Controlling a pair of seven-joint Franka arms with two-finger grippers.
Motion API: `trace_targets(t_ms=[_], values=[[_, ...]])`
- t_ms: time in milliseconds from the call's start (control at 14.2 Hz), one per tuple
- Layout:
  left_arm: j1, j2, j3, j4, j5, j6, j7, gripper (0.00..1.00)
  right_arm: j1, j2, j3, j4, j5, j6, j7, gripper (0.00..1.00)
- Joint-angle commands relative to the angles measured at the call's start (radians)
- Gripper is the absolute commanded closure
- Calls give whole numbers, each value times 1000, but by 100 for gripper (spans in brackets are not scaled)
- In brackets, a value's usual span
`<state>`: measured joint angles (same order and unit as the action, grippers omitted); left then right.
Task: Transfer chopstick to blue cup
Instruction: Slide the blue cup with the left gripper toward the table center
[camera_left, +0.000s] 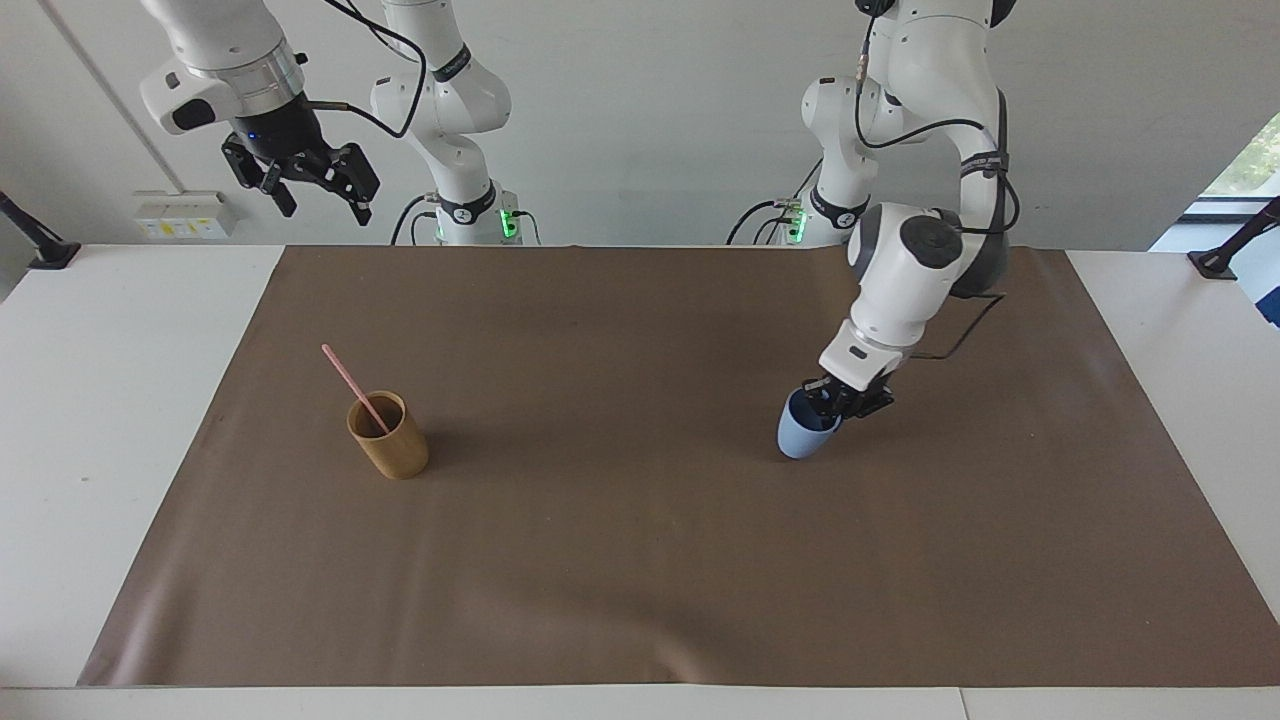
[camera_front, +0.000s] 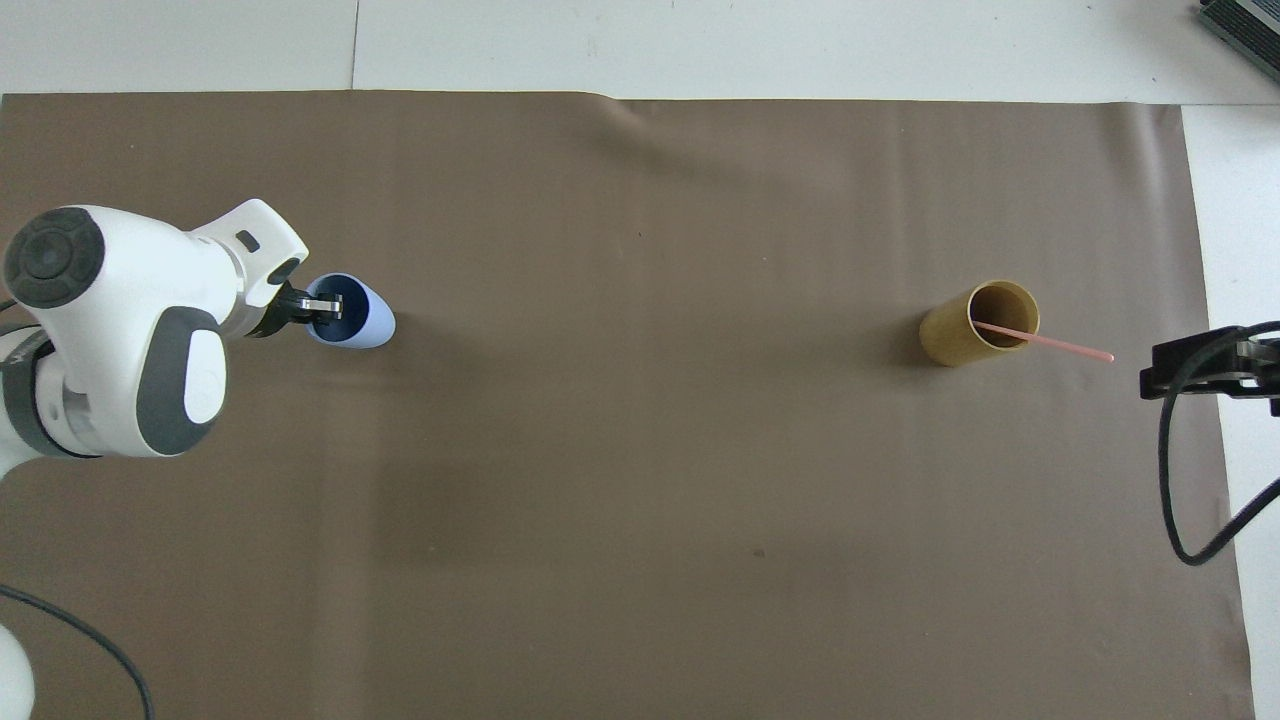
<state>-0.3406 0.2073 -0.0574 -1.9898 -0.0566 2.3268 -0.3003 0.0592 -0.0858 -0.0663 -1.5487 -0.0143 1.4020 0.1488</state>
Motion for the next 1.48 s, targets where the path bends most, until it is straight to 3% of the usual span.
trace_targets(t_ms=[0,281,633,774,915,1126,1196,1407], values=[[-98,-2,21,5,35,-11,-142,100,-9,-31,2,-33,-12,-3,-17,0],[-224,7,19,14,35,-6,-297,100,-10,-31,2,-33,-12,-3,-17,0],[-279,43,14,52,32,6,-353,100,-10,-31,2,-33,-12,-3,-17,0],[-282,49,14,54,27,9,-355,84,-10,-31,0,-33,-12,-3,-17,0],[-285,49,14,54,27,8,-355,56,-10,-31,2,-33,-12,-3,-17,0],[-284,37,14,57,27,3,-344,6,-10,-31,0,-33,-12,-1,-17,0],[-281,28,14,55,27,-3,-344,0,-10,-31,0,-37,-12,-1,-18,0],[-267,-48,24,48,27,-50,-321,0,-10,-31,2,-73,-1,18,-34,0]])
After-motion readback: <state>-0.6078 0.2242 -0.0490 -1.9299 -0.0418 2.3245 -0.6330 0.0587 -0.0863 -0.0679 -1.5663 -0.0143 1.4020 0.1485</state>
